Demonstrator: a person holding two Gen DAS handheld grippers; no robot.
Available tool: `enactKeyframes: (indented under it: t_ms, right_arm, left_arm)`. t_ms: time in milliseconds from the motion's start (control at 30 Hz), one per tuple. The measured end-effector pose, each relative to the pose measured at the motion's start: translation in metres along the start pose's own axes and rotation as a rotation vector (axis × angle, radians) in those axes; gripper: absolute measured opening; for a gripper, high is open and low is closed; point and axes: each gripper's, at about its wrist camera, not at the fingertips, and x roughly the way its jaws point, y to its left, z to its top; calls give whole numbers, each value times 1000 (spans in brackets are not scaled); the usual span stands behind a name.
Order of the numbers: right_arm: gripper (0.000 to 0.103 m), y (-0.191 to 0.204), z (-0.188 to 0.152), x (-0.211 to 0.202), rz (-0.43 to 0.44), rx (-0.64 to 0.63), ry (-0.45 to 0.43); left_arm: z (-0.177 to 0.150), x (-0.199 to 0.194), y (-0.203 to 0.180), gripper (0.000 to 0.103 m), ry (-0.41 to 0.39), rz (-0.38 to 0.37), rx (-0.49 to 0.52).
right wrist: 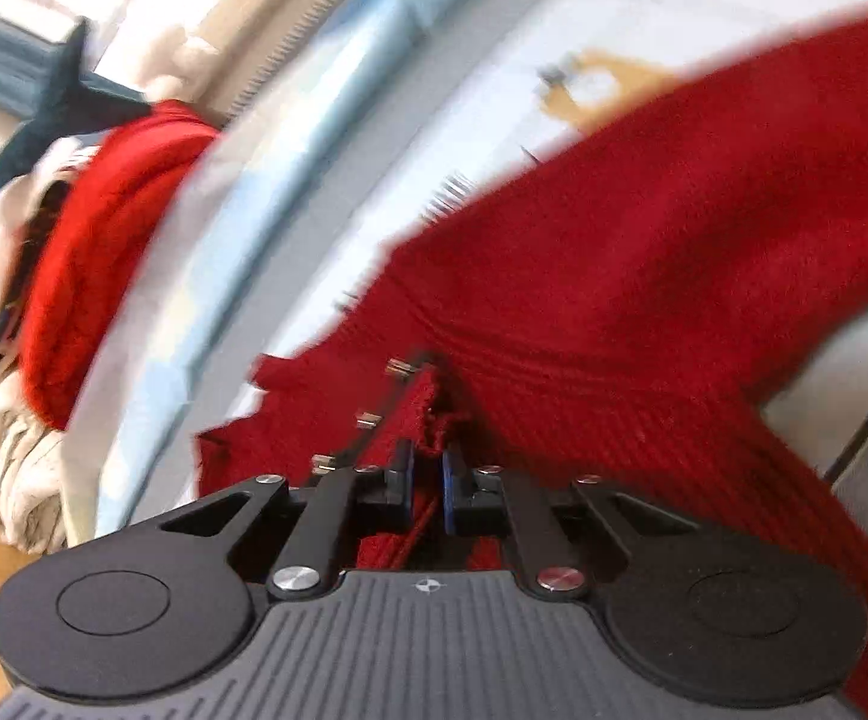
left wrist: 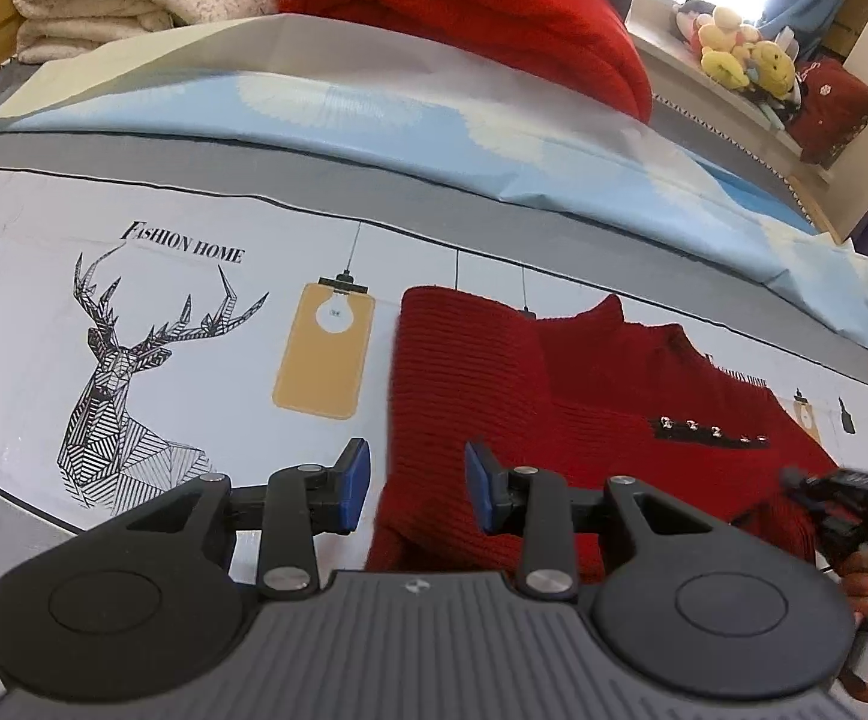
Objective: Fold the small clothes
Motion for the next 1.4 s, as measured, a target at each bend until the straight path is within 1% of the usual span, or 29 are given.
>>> enactKeyframes:
  t_ms: [67,133,167,200,233,267,333,367,400,433,500,533,567,600,633,667,733,767,900,967,1033,1133,1200,1233,1367,1400]
  right_arm:
    - [8,26,2,-26,17,-112,-71]
    - [8,45,3,-59,45,-208,-176]
    - [8,48,4,-72,46,-234,-211]
    - [8,48,7,-78,28,-245,-225]
    - [9,43,10,-79,-18,-254,-224]
    - [12,36,12,-75,-97,-267,-200]
    - [16,17,16,-57,-296,-281,-119]
    - [16,5,16,-54,-350,-237,-115]
    - [16,-2,17,-55,-334,-199,-114]
    - [16,-5,18,-54,-298,-181,-105]
    - [16,0,16,-54,-196,-201,-110]
    - [19,1,16,-52,-141,-212,-95]
    - [26,1,17,-45,-102,-212,-58]
    - [30,-3,17,-37,-98,-199,-9]
    - [31,-9,16,-27,-137,-180,57]
    - [29,-19,14,-20,-209,-145,98]
    - [29,-31,14,-26,-228,-72,66]
    - [29,-31,16,-30,-223,-62,63]
    - [32,-17,19,-61,-199,-127,2]
    - [36,-16,26,-74,-189,-133,-25]
    - [36,-24,34,-82,-193,-127,-39]
    - [36,-43,50,-98,-237,-101,-84]
    - [36,-67,63,-113,-293,-46,-129]
    - [37,-79,69,-118,-324,3,-148]
    - [37,-146,92,-145,-385,255,-208]
    - [37,-158,94,-148,-399,299,-223]
  left_arm:
    - [0,2,-2,38,1,0,3]
    - [1,4,-4,38,1,2,1]
    - [1,5,-5,38,4,2,1]
    - [0,8,-7,38,7,5,5]
    - [-1,10,-9,38,12,8,10]
    - [-2,12,-11,38,17,9,17]
    - [-4,16,-16,38,25,14,33]
    - [-6,19,-18,38,29,18,40]
    - [-8,21,-20,38,34,22,46]
    - [-10,22,-21,38,38,22,50]
    - [-12,24,-25,38,42,21,62]
    - [-13,25,-27,38,43,21,67]
    - [-14,25,-29,38,44,21,72]
    - [-14,26,-30,38,45,21,73]
    - [-15,27,-31,38,47,20,73]
    - [-15,27,-31,38,49,19,74]
    - [-15,27,-32,38,51,17,77]
    - [-15,27,-32,38,51,16,78]
    - [-15,24,-30,39,50,11,80]
    - [-15,23,-31,39,51,8,84]
    - [-16,21,-33,40,50,4,94]
    - [-17,21,-35,40,53,5,106]
    - [-19,23,-36,40,57,7,114]
    - [-19,23,-36,40,58,9,119]
    - [-22,24,-38,40,62,15,138]
    - [-23,24,-38,40,62,17,143]
